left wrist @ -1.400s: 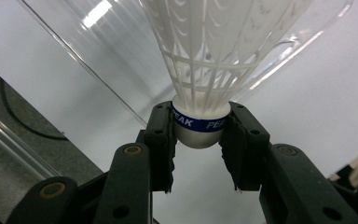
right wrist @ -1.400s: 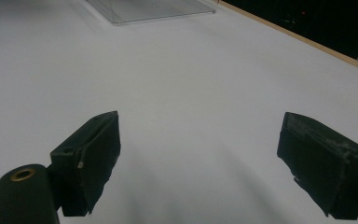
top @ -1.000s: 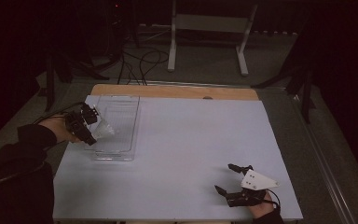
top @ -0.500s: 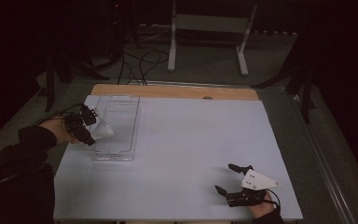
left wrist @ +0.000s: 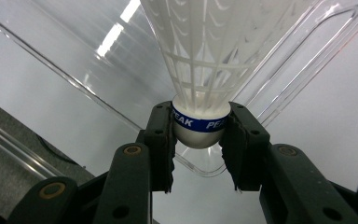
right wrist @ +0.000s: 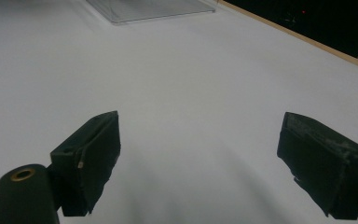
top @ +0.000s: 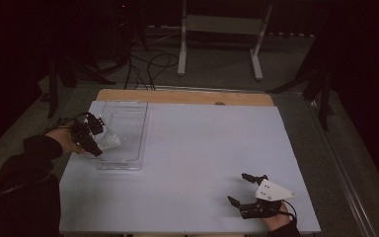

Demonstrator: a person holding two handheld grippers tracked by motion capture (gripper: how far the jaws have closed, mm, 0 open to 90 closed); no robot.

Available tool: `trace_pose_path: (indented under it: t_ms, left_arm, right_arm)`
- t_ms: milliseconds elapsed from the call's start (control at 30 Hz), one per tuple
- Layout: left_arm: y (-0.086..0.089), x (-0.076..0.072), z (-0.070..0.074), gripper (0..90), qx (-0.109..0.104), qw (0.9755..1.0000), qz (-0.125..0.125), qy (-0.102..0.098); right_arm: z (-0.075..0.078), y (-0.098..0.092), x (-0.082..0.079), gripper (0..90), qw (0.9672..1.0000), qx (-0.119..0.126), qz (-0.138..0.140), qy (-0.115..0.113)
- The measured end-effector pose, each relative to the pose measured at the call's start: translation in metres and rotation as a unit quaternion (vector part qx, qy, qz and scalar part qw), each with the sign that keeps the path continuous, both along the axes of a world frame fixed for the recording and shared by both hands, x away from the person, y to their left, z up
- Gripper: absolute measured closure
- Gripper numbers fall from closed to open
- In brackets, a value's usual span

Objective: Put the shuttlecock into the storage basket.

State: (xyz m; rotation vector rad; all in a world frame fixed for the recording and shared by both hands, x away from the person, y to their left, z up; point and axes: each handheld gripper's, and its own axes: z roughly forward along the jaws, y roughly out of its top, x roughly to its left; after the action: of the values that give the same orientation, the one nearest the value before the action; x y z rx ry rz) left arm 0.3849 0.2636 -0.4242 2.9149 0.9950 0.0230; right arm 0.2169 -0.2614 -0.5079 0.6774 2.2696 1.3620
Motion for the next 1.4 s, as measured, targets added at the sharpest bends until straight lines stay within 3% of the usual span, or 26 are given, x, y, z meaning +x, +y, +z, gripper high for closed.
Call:
trace_pose_path:
  t_ms: [600,1100,1400]
  left_arm:
    - [0.0,0.006,-0.008,65.5,-0.008,0.9999,0.01,-0.006]
    - [-0.005,0.009,-0.012,64.1,0.005,1.0,0.006,0.005]
    - [-0.005,0.012,0.007,44.5,-0.002,0.9992,0.035,-0.021]
  right_arm:
    - [0.0,0.0,0.0,13.0,1.0,-0.002,-0.001,0.0]
    - [-0.001,0.0,0.0,13.0,1.0,-0.002,0.0,0.003]
    - [-0.001,0.0,0.0,12.9,1.0,-0.002,-0.001,0.003]
